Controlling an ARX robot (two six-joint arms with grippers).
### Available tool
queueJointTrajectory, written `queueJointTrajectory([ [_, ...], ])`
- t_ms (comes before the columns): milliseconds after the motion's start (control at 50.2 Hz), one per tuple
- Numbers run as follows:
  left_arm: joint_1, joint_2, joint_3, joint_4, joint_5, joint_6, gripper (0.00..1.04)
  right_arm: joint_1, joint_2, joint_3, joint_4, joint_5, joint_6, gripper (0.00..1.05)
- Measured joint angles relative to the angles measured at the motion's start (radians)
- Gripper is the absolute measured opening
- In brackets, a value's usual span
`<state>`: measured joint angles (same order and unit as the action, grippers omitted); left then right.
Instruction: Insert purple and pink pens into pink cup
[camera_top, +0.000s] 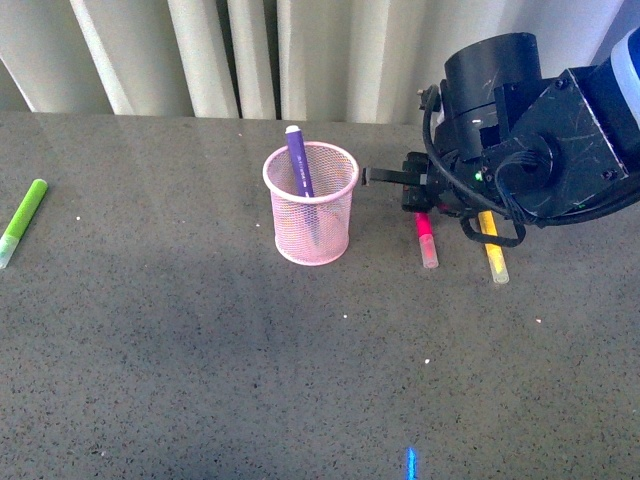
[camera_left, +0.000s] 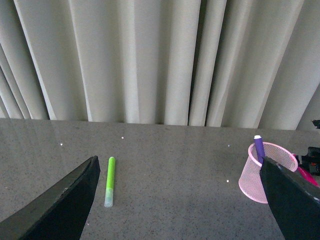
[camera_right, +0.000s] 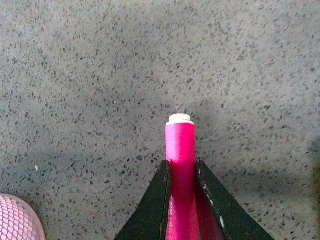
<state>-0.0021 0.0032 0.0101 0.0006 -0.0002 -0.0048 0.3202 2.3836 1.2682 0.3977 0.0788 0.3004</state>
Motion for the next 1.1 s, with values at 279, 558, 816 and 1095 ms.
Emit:
queueJointTrajectory([
  [279, 0.000, 0.000, 0.000, 0.000, 0.000, 0.000, 0.98, -0.004, -0.113, -0.102, 0.357, 0.020, -0.140, 0.09],
  [558, 0.000, 0.000, 0.000, 0.000, 0.000, 0.000, 0.98, 0.125, -0.184, -0.142, 0.609, -0.077, -0.329, 0.09],
  [816, 0.000, 0.000, 0.000, 0.000, 0.000, 0.000, 0.98, 0.226, -0.137, -0.104, 0.665, -0.107, -0.364, 0.09],
  [1095, 0.000, 0.000, 0.000, 0.000, 0.000, 0.000, 0.98, 0.245, -0.091, -0.053, 0.663, -0.099, -0.368, 0.09],
])
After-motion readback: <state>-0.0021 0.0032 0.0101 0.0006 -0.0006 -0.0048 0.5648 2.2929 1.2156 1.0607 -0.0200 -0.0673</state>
